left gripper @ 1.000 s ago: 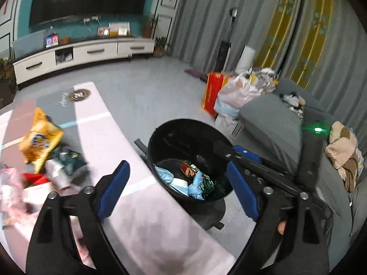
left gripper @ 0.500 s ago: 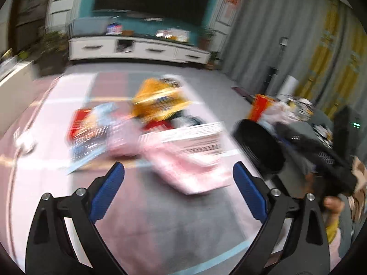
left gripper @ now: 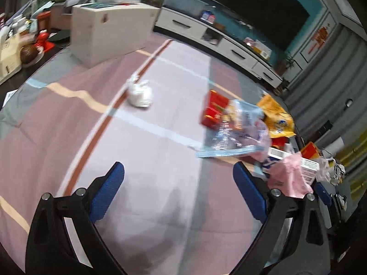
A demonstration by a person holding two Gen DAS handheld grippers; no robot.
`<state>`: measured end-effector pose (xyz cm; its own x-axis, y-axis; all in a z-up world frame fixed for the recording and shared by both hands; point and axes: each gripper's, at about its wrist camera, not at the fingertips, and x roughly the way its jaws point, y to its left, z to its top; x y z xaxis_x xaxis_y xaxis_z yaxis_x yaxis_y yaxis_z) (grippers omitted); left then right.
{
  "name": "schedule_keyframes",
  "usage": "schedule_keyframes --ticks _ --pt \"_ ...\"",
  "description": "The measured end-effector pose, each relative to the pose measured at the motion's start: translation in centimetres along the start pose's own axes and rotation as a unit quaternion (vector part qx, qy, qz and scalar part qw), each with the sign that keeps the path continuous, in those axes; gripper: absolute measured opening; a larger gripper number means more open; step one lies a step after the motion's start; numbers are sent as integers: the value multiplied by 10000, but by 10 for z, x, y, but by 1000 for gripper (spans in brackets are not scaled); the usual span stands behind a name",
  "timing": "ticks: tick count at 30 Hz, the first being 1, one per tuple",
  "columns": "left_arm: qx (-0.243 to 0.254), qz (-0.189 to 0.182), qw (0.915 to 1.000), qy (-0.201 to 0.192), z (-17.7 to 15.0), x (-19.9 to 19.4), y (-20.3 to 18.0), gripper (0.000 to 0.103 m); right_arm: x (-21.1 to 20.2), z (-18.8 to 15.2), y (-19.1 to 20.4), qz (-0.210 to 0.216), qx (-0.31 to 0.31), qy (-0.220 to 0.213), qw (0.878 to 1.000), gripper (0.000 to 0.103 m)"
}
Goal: Collect trash
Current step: 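Grasp the white plastic bag with the left tool while the right tool grasps the pink bag, then carry both bags over the black bin and open both tools to drop them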
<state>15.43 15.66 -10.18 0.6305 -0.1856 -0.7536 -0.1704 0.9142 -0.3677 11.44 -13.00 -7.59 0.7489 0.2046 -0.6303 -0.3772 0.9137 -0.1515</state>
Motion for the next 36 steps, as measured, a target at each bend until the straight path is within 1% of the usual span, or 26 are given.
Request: schedule_keyframes --ticks 3,6,7,8,10,11,12,13,14,15,16,18,19,20,21,22,23,24,26,28,29,30,31,32,34,36 --pt "-48 46 10000 -21 1 -4 9 95 17 2 10 -353 -249 186 9989 67" --pt "-109 78 9999 -9 0 -6 20 95 31 1 15 -523 -381 375 9972 67" --pt "-141 103 9998 5 0 -5 24 95 36 -1 18 -646 -483 416 9959 67" --pt "-163 109 9998 22 1 -3 27 95 40 -2 22 -786 -620 457 9939 65" --pt "-226 76 9997 43 2 -2 33 95 45 -5 29 -974 -851 539 9901 39" --pt "-253 101 9996 17 4 -1 35 95 47 -6 29 -1020 -889 588 9891 38" --pt "-271 116 9996 -3 6 1 35 95 48 -7 30 -1031 -908 590 9888 29" --pt "-302 125 9995 -38 11 3 36 95 47 -7 31 -967 -949 607 9889 22" --pt "-343 139 9993 -106 18 6 35 95 46 -7 31 -908 -931 601 9897 20" --pt "-362 112 9992 -142 23 8 34 95 41 -5 29 -703 -804 548 9928 16" --pt "-399 64 9990 -182 31 12 33 95 38 -3 27 -475 -642 505 9955 15" --pt "-454 30 9986 -267 44 20 31 95 23 6 17 128 -119 252 9995 14" --pt "-448 30 9985 -298 52 27 29 95 12 11 7 609 299 50 9977 14" --pt "-455 79 9985 -279 59 36 29 94 1 14 -3 1057 607 -197 9924 14" --pt "-484 102 9985 -249 62 42 29 88 -8 16 -10 1409 817 -425 9857 15" --pt "-531 97 9984 -189 68 53 30 81 -12 17 -15 1555 920 -539 9821 15" --pt "-607 131 9980 -134 73 64 33 78 -16 18 -20 1668 1033 -649 9784 15" --pt "-667 207 9975 -124 76 71 35 72 -17 18 -25 1713 1130 -683 9763 15" --pt "-801 379 9960 -110 82 86 42 68 -15 18 -31 1655 1228 -652 9764 15" --pt "-844 471 9953 -109 85 94 47 54 -12 16 -36 1624 1287 -585 9765 15" --pt "-820 563 9949 -173 87 96 47 49 -12 17 -37 1597 1286 -579 9770 15" --pt "-847 578 9946 -147 89 97 49 33 -13 16 -38 1572 1293 -577 9774 15" --pt "-912 571 9941 -146 90 98 52 28 -14 15 -40 1580 1322 -571 9769 15" --pt "-934 556 9939 -197 90 97 53 26 -15 14 -42 1579 1351 -572 9765 15" --pt "-777 668 9945 -223 89 95 48 21 -17 13 -46 1532 1419 -577 9763 15" --pt "-586 721 9954 -220 85 89 39 21 -18 12 -50 1543 1498 -599 9748 15"
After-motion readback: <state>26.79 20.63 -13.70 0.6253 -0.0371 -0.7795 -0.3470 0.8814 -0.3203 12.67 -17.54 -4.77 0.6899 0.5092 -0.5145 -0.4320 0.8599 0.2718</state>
